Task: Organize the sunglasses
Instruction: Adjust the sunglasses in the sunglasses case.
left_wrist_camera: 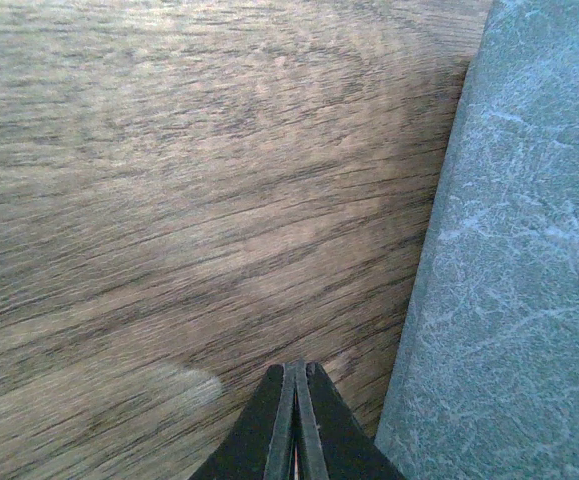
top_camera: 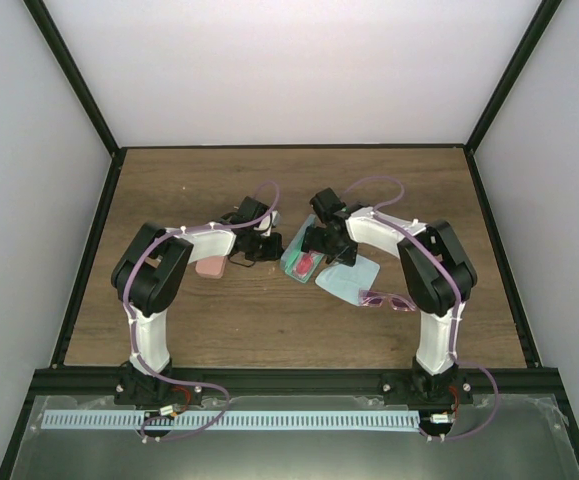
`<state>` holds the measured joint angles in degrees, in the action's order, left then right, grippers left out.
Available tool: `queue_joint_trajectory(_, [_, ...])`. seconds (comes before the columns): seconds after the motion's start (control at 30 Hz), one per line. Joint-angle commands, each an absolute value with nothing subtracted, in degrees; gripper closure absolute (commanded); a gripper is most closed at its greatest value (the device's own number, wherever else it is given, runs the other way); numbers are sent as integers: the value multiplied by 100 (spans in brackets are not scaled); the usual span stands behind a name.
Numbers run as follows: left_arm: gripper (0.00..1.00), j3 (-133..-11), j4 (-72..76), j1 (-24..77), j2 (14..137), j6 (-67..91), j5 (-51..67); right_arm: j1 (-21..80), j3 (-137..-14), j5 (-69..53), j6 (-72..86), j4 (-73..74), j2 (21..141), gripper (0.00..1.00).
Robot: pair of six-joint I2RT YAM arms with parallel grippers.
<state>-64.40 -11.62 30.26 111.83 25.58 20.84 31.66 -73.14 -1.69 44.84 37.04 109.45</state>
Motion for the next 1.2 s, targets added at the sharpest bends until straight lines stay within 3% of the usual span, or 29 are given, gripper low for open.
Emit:
queue_joint_trajectory(0.0, [96, -6324, -1342, 3015, 11411, 2577, 1970, 3182, -7548, -52, 4337, 4030, 11262, 0])
queue_joint_trajectory(0.63, [96, -6482, -1371, 3015, 11512, 2560, 1978, 3177, -7241, -92, 3912, 3172, 10170, 1])
queue_joint_trajectory(0.7, [96, -6514, -1386, 3015, 11541, 2553, 1986, 3179, -7093, -179, 3913, 2991, 9998, 11])
queue_joint_trajectory(0.83, [96, -6580, -1421, 3012, 11580, 2536, 2004, 3165, -6624, -930, 3916, 2284, 9653, 80])
queue_joint_trajectory(0.9, [96, -6591, -1443, 3015, 11580, 2524, 1991, 3090, -6267, -1888, 3952, 1737, 9648, 97])
queue_joint_trajectory(1.0, [96, -6601, -1497, 3015, 11573, 2479, 1971, 3059, -5866, -2775, 4115, 954, 9690, 99])
queue_joint_trajectory(1.17, [96, -6579, -1562, 3015, 11549, 2428, 1951, 3054, -5826, -3110, 4138, 593, 9932, 99])
